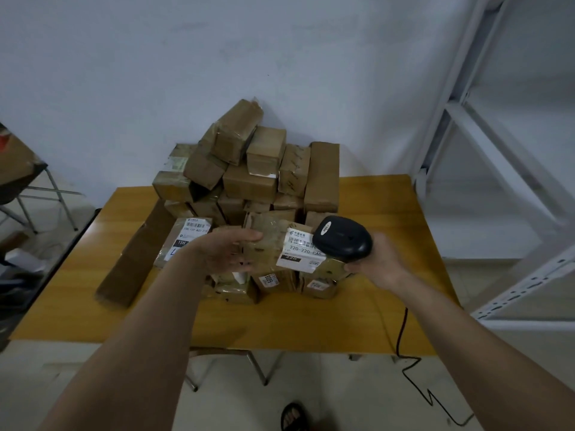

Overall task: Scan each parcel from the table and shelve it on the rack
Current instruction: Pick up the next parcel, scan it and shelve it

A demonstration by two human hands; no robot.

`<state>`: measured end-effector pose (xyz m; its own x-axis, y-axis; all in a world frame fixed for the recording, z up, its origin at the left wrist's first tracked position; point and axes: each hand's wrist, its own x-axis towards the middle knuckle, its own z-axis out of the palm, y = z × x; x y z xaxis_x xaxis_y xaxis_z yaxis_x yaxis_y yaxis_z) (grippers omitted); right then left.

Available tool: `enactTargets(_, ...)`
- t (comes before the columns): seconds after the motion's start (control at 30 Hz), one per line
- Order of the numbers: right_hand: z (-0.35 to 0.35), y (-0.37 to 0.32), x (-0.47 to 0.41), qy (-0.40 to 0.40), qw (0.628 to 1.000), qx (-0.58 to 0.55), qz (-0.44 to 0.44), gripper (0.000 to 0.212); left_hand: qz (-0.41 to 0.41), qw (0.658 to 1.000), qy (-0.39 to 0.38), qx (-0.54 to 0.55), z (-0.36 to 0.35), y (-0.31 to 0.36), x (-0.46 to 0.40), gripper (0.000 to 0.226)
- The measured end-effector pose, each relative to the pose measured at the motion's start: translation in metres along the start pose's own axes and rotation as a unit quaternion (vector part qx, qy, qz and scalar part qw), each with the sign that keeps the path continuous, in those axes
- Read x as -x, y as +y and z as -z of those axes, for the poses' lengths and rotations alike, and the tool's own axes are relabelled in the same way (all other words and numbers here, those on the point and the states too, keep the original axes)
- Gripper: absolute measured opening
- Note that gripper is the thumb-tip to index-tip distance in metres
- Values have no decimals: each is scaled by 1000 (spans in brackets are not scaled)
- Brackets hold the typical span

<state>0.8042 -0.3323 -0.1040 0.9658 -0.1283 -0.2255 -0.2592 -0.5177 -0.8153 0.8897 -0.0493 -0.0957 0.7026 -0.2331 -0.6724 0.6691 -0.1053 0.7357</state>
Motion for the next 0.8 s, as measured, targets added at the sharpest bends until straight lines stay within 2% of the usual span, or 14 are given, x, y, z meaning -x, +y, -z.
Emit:
enactTargets(0.1,-2,-4,0,37,999,-13,-10,52,-28,997,-22,63,-7,0,1,46)
enactTargets(0.13,-2,-8,1,58,998,-11,-5,49,-54,994,-37,84,-12,-2,0,45)
enactTargets(0.23,1,-19,7,56,997,-58,4,31,-138,978,-54,148,-23,-16,-3,64)
enactTargets(0.33,2,-25,17,7,993,-116,-17,19,-179,955,-43,231,-25,-25,-7,67)
enactTargets(0.57,-4,-28,23,14,986,-158,-55,21,-208,952,-29,223,-26,-21,-12,73)
enactTargets(0.8,-1,-26,28,24,982,-177,-54,19,-209,948,-17,240,-29,-22,-19,72)
